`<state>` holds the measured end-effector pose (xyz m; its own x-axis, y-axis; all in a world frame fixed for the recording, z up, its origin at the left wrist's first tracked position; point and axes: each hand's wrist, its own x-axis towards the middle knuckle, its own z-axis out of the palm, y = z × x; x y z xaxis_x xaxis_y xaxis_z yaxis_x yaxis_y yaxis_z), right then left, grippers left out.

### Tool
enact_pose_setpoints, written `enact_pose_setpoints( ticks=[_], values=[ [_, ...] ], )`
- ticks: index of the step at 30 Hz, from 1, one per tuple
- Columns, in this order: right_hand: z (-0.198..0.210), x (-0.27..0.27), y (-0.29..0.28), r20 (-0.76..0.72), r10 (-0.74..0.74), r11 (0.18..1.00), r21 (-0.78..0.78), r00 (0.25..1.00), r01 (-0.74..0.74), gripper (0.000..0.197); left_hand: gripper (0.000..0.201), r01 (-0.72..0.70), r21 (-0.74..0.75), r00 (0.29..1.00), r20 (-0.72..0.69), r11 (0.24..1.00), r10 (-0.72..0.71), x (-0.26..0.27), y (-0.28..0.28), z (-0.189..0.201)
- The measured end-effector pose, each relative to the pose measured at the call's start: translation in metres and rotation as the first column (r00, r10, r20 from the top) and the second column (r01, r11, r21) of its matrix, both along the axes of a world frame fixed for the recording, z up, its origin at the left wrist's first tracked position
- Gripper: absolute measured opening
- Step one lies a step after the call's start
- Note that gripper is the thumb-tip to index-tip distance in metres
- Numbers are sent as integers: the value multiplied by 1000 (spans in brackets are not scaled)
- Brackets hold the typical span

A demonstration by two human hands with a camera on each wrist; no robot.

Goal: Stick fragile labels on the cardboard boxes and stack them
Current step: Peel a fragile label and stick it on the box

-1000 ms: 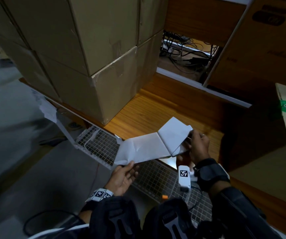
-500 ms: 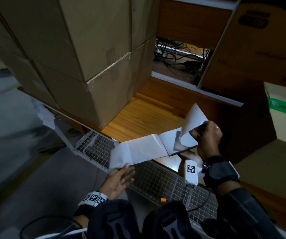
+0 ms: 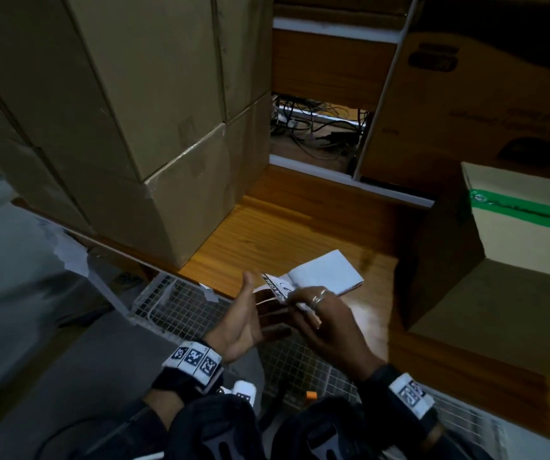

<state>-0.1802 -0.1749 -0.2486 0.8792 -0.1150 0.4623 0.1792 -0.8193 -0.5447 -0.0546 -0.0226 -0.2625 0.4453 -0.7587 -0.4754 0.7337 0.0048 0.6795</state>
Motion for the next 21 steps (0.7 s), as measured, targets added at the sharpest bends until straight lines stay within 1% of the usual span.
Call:
enact_pose_setpoints(
  ticks=[2,4,7,10,12,13,14,15,17,19,21],
  values=[
    [-9,-9,-1,-23,63,994,-85,998,-65,13,94,-18,-25,996,-87,1000,16,3,-5,2],
    [-16,-17,-7,-48,75,989,-127,996,-81,15,85,5,-32,996,-85,999,-7,7,-9,2],
    [-15,-30,-15,-64,24,989,-144,998,-33,16,58,94,-33,995,21,995,-93,12,-17,4],
    [-12,-45,-24,-91,-45,993,-111,995,35,18,50,110,-1,989,100,994,-110,15,-25,10],
    [-10,-56,-27,-67,-124,991,-63,990,120,24,35,112,65,971,206,992,-123,15,-32,17],
    [-6,-62,-28,-35,-175,984,-33,984,174,26,29,138,103,941,295,985,-163,13,-36,22],
    [-1,-66,-28,4,-227,974,-12,974,227,28,27,176,137,895,389,975,-217,13,-40,26],
    [5,-70,-29,42,-272,962,-5,961,273,29,26,223,165,838,471,961,-275,13,-44,28],
    [16,-73,-30,85,-343,938,-16,935,346,32,20,339,205,696,603,918,-391,10,-52,34],
    [23,-74,-34,62,-406,912,-36,912,408,37,13,442,250,540,693,862,-478,4,-62,39],
    [25,-74,-39,-13,-467,883,-64,884,465,41,14,496,297,412,747,816,-522,-5,-72,45]
  ],
)
